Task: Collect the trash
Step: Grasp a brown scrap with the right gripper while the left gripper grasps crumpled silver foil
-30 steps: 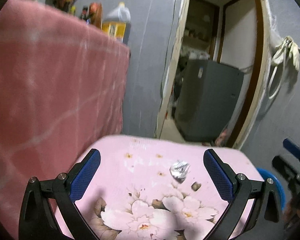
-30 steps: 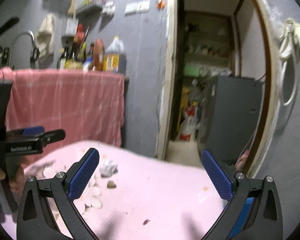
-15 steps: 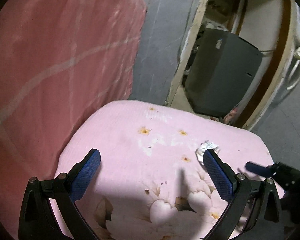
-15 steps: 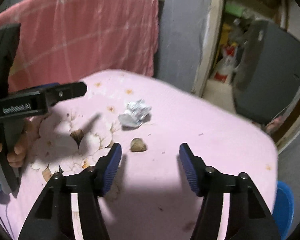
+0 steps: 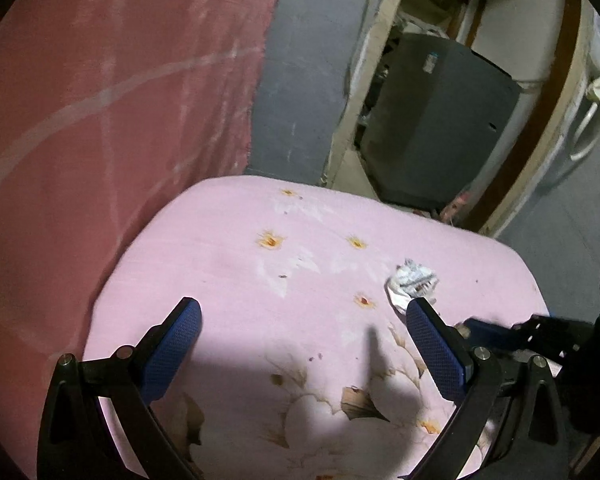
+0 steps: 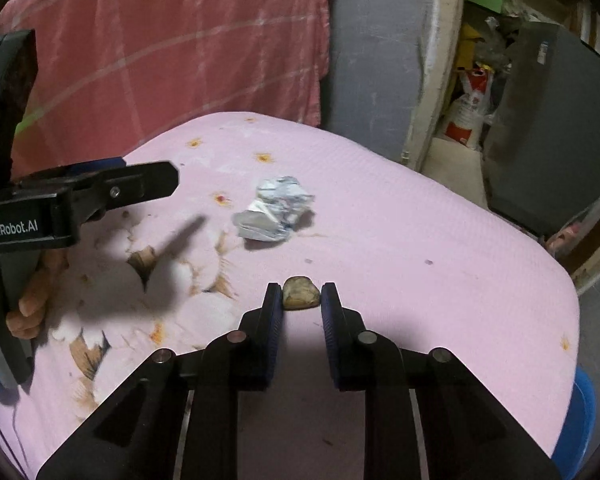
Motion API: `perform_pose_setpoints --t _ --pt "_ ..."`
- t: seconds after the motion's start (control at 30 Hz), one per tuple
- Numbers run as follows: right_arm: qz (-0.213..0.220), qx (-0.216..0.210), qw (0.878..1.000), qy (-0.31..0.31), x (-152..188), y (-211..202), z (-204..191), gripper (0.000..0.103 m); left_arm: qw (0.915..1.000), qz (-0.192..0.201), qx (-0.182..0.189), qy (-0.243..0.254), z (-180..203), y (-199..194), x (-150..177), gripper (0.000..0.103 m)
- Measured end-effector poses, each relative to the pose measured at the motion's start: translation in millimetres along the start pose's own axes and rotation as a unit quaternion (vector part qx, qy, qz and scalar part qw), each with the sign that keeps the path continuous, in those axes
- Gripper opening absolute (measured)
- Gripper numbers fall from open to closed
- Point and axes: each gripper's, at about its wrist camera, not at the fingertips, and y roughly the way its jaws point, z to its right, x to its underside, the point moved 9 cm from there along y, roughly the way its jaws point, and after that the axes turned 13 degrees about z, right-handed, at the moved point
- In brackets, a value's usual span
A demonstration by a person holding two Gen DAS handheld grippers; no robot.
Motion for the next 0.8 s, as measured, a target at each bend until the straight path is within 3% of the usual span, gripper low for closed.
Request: perform_pose_setpoints --t 0.2,0.3,0.5,0.7,0.8 --pt "0.018 0.044 0.999 0.015 9 -28 33 0.018 0.9984 -0.027 0.026 0.042 24 12 7 0.1" --pt "0.031 0.052 0.998 0.026 12 -39 44 0.018 0.995 -0.05 0.043 0.075 41 22 14 0.1" --pt "0.035 0.057 0.997 0.042 27 -47 51 0.018 0.991 -0.061 0.047 0.109 61 36 14 0.096" --pt "0.046 0.041 0.996 0.07 26 -47 57 0.018 0.9874 -0.063 0.039 0.14 79 55 8 0.074" --pt "0.046 0.039 0.995 0.073 27 -47 58 0.018 0.9858 -0.066 0.036 0.15 84 63 10 0.055"
